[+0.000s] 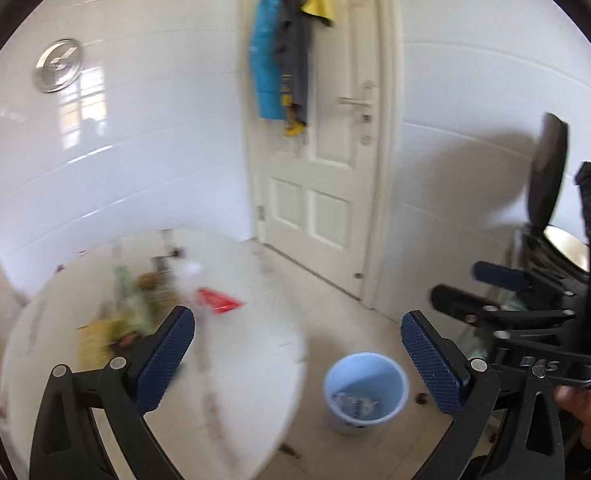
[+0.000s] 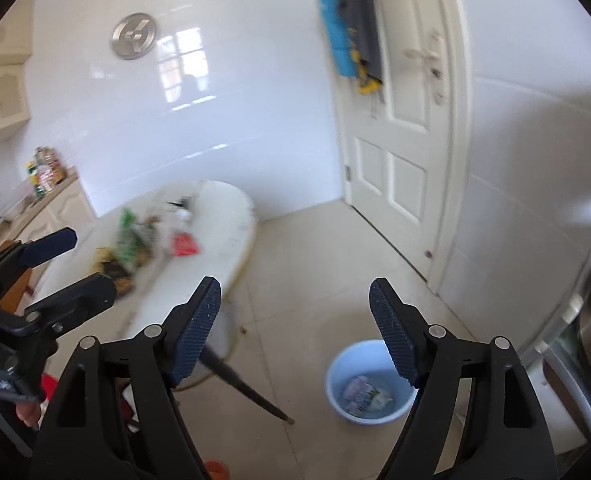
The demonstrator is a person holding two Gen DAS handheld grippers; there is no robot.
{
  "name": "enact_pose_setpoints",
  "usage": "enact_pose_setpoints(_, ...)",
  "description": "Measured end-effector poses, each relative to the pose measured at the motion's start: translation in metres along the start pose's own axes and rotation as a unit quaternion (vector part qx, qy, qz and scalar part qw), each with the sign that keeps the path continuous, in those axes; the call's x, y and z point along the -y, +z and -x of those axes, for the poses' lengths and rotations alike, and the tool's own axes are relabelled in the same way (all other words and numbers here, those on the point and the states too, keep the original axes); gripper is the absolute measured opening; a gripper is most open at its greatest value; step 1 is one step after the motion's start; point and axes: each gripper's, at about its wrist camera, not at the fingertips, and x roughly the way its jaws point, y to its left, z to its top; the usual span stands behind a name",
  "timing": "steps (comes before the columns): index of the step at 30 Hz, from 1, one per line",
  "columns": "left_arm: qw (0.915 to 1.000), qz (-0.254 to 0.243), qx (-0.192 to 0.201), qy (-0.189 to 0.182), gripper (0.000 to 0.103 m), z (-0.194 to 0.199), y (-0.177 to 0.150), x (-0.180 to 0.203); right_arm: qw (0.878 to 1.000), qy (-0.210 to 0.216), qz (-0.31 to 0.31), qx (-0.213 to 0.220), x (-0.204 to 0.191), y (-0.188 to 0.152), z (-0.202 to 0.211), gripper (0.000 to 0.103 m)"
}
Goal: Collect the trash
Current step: 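Move both tools back over the table, then grasp the yellow snack bag with the left gripper while the right gripper grasps the green wrapper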
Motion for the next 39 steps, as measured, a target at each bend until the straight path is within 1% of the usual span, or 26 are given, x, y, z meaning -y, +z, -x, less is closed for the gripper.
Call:
enact_pose_setpoints(1,0.9999,0.005,0.000,0.012,0.102,0.006,-0.005,-0.008,1.000,0.005,0.007,0.002,-0.015,0.001,0.000,0.082)
enact_pose_setpoints(2,0.9997,0.010,-0.001,0.021,0.102,0.015,-0.012,-0.013,1.000,0.009,0.012,0.003,-0.025,0.002,-0.001,0.083)
enact_pose_setpoints(4,0.9988,0.023,-0.007,0.042,0.102,0.022,-0.020,-0.033,0.999,0.022,0.025,-0.001,-0.049,0.004,-0.008,0.084)
enact_pose_setpoints(5,0.9977,0.033,-0.014,0.058,0.102,0.024,-0.028,-0.047,0.999,0.025,0.030,-0.002,-0.057,0.005,-0.013,0.084)
enact_pose_setpoints(6,0.9969,0.038,-0.019,0.066,0.102,0.023,-0.027,-0.056,0.999,0.029,0.035,-0.005,-0.064,0.005,-0.016,0.084)
enact_pose_setpoints(9,0.9922,0.061,-0.044,0.099,0.102,0.017,-0.043,-0.086,0.998,0.046,0.051,-0.016,-0.088,0.007,-0.034,0.084)
enact_pose_setpoints(10,0.9907,0.066,-0.050,0.108,0.102,0.014,-0.041,-0.092,0.997,0.052,0.057,-0.021,-0.098,0.009,-0.042,0.084)
enact_pose_setpoints(12,0.9862,0.081,-0.070,0.126,0.102,0.006,-0.050,-0.109,0.996,0.060,0.061,-0.027,-0.103,0.009,-0.052,0.084)
enact_pose_setpoints(15,0.9810,0.097,-0.099,0.136,0.102,-0.009,-0.057,-0.127,0.995,0.070,0.069,-0.035,-0.117,0.010,-0.071,0.084)
enact_pose_setpoints(16,0.9792,0.101,-0.112,0.136,0.102,-0.016,-0.062,-0.131,0.994,0.074,0.072,-0.040,-0.122,0.010,-0.079,0.084)
enact_pose_setpoints(20,0.9752,0.109,-0.142,0.131,0.102,-0.039,-0.071,-0.143,0.992,0.083,0.075,-0.055,-0.128,0.007,-0.103,0.084)
enact_pose_setpoints(22,0.9738,0.107,-0.151,0.132,0.102,-0.050,-0.074,-0.144,0.992,0.086,0.075,-0.062,-0.130,0.007,-0.115,0.084)
enact_pose_setpoints(24,0.9727,0.117,-0.158,0.123,0.102,-0.060,-0.077,-0.147,0.991,0.087,0.076,-0.067,-0.132,0.007,-0.124,0.084)
enact_pose_setpoints(27,0.9706,0.127,-0.165,0.120,0.101,-0.069,-0.078,-0.150,0.990,0.088,0.078,-0.073,-0.136,0.009,-0.138,0.084)
enact_pose_setpoints(29,0.9693,0.129,-0.172,0.119,0.095,-0.078,-0.079,-0.155,0.990,0.088,0.079,-0.073,-0.139,0.012,-0.146,0.084)
enact_pose_setpoints(30,0.9681,0.132,-0.179,0.115,0.086,-0.079,-0.081,-0.157,0.990,0.089,0.080,-0.074,-0.141,0.013,-0.150,0.084)
enact_pose_setpoints(31,0.9675,0.136,-0.183,0.109,0.078,-0.083,-0.077,-0.163,0.990,0.090,0.081,-0.074,-0.144,0.014,-0.153,0.084)
enact_pose_setpoints(32,0.9666,0.143,-0.189,0.098,0.077,-0.087,-0.078,-0.164,0.990,0.091,0.082,-0.074,-0.146,0.015,-0.155,0.084)
enact_pose_setpoints(33,0.9677,0.139,-0.184,0.101,0.077,-0.092,-0.074,-0.169,0.989,0.094,0.085,-0.074,-0.150,0.017,-0.158,0.084)
enact_pose_setpoints(35,0.9689,0.134,-0.183,0.101,0.074,-0.090,-0.077,-0.171,0.989,0.095,0.090,-0.074,-0.156,0.019,-0.163,0.084)
enact_pose_setpoints(36,0.9698,0.129,-0.181,0.101,0.072,-0.089,-0.077,-0.173,0.988,0.098,0.092,-0.076,-0.160,0.020,-0.167,0.084)
enact_pose_setpoints(37,0.9701,0.125,-0.181,0.102,0.066,-0.096,-0.075,-0.179,0.988,0.100,0.095,-0.077,-0.165,0.021,-0.171,0.084)
enact_pose_setpoints(39,0.9719,0.123,-0.177,0.095,0.057,-0.102,-0.074,-0.185,0.987,0.103,0.100,-0.079,-0.173,0.022,-0.177,0.084)
